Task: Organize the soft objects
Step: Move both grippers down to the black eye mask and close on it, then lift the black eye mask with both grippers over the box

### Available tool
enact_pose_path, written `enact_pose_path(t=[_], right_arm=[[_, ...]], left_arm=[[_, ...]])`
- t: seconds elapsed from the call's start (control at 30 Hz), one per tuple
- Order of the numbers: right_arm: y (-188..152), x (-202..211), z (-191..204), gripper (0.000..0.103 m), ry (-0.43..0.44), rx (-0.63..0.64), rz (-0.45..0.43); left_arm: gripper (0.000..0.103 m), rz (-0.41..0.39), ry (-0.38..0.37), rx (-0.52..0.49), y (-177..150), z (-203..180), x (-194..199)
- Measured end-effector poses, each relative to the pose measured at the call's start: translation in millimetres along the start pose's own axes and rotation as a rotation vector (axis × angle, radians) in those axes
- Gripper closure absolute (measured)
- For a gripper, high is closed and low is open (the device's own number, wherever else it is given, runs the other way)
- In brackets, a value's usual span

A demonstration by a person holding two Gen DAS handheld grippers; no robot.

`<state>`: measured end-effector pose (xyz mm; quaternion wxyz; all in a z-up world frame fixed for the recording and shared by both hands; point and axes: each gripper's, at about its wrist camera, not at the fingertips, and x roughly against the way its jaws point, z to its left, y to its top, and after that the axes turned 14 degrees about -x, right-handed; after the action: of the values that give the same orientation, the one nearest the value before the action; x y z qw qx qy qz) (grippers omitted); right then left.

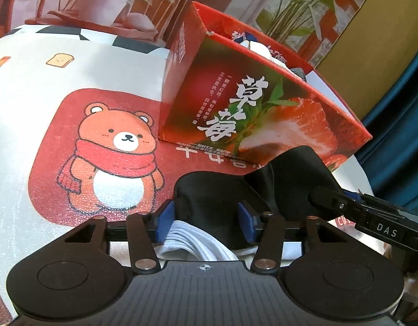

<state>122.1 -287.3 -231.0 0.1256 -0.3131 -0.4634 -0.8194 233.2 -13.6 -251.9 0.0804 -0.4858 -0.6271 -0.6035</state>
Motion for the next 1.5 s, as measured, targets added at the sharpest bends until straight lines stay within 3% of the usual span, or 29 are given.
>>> enact_pose_path(t=[0.2, 0.37, 0.6, 0.87, 1.17, 1.33, 1.5], right_arm=[[2.8, 4.2, 10.4, 0.078, 0.029, 0.031, -0.001], [2.9, 8.6, 15.4, 0.079, 0.043, 0.041, -0.008], [22.3, 35.1, 25.7, 0.079, 0.1, 0.052, -0.105], [41.1, 54.0, 43.7, 0.08, 0.141, 0.123, -0.186], [38.9, 57.2, 44.6, 0.08, 0.146, 0.118, -0.186], [47.7, 66.2, 48.6, 0.08, 0.166, 0.142, -0.225], [75.6, 73.1, 57.8, 0.08, 0.186, 0.182, -0.291]], left_arm=[[0.071, -0.002, -0.015, -0.007, -1.0, -3.4, 0.3], [0.08, -0.056, 0.002, -0.023, 2.7, -5.2, 11.4], [0.079, -0.187, 0.048, -0.118, 16.8, -17.5, 39.8], [0.077, -0.158, -0.01, -0.054, 9.7, -11.4, 33.4], [0.086, -0.259, 0.043, -0.1, 16.1, -17.2, 55.0], [0.088, -0.364, 0.078, -0.153, 40.5, -25.8, 81.3], [0.089, -0.487, 0.116, -0.246, 90.3, -37.5, 103.3]])
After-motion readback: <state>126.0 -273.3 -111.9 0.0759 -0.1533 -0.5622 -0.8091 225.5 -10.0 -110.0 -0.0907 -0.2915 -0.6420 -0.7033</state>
